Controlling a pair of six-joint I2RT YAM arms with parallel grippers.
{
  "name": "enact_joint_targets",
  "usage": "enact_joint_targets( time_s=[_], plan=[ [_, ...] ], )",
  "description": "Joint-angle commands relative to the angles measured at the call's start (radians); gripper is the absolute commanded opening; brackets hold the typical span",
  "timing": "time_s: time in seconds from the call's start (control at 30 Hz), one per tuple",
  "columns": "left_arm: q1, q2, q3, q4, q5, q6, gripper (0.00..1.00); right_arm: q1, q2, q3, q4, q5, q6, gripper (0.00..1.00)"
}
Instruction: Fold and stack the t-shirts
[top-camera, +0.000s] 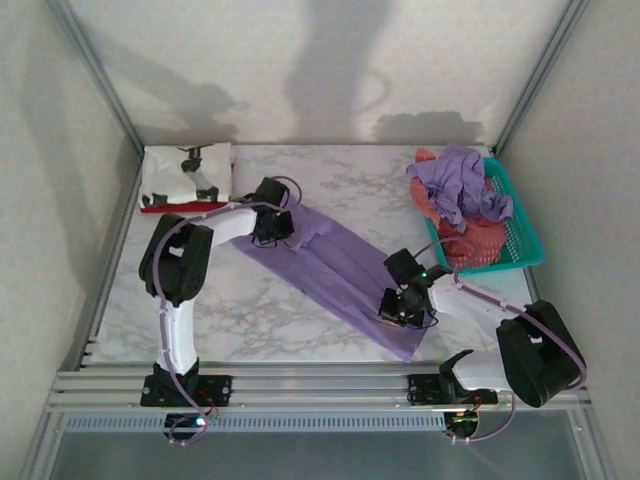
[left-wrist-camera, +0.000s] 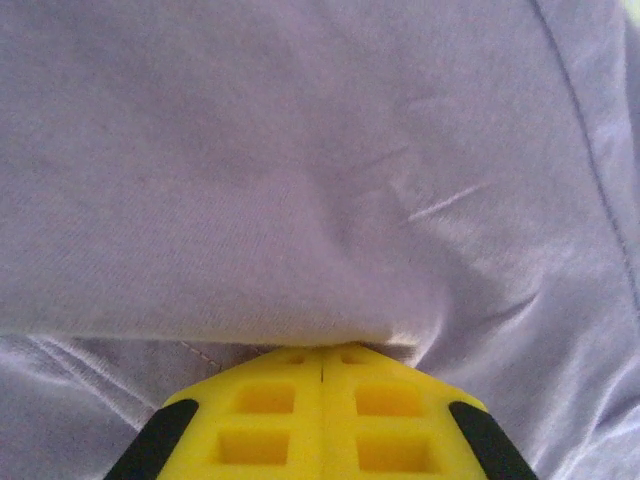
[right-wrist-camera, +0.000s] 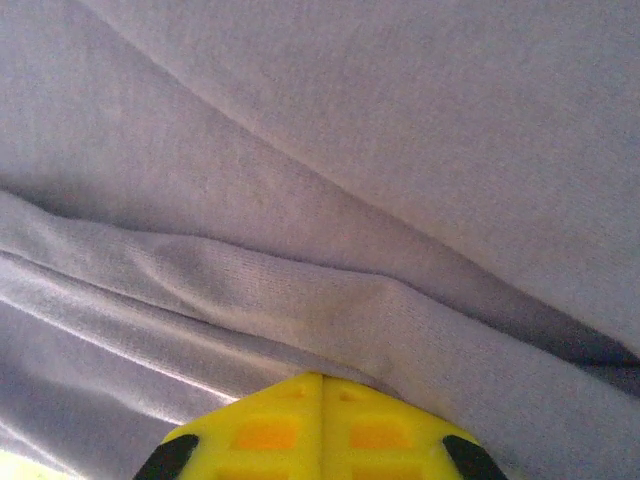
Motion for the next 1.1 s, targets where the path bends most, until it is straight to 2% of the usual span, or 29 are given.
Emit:
enact_joint_targets(
  time_s=[0.0, 0.1, 0.23, 0.33, 0.47, 0.7, 0.87, 1.07],
  plan=[
    [-0.003, 0.155, 0.159, 0.029, 0.037, 0.033, 0.00, 0.086, 0.044, -0.050, 0.064, -0.075, 0.077, 0.00],
    [-0.025, 0.235, 0.322, 0.073, 0.074, 0.019, 0.00, 0.179, 0.111, 0.000, 0.182, -0.102, 0.149, 0.00],
    [-0.060, 0.303, 0.579, -0.026, 0.058, 0.025, 0.00, 0.227, 0.120, 0.151, 0.085, -0.020, 0.155, 0.00],
    [-0.065, 0.278, 0.665, -0.099, 0.012, 0.049, 0.01, 0.226, 0.072, 0.223, -0.039, 0.050, 0.111, 0.00],
    [-0.065, 0.175, 0.569, -0.109, -0.052, 0.060, 0.03, 0.202, 0.035, 0.232, -0.128, 0.090, 0.072, 0.00],
    [-0.067, 0.087, 0.297, -0.017, -0.017, 0.019, 0.00, 0.129, -0.002, 0.111, -0.113, 0.094, 0.069, 0.00],
    [-0.076, 0.118, 0.256, 0.010, -0.028, 0.001, 0.00, 0.124, -0.006, 0.062, -0.115, 0.088, 0.068, 0.00],
    [-0.073, 0.226, 0.289, 0.008, -0.036, 0.005, 0.00, 0.126, -0.027, -0.026, -0.066, 0.041, 0.109, 0.00]
  ],
)
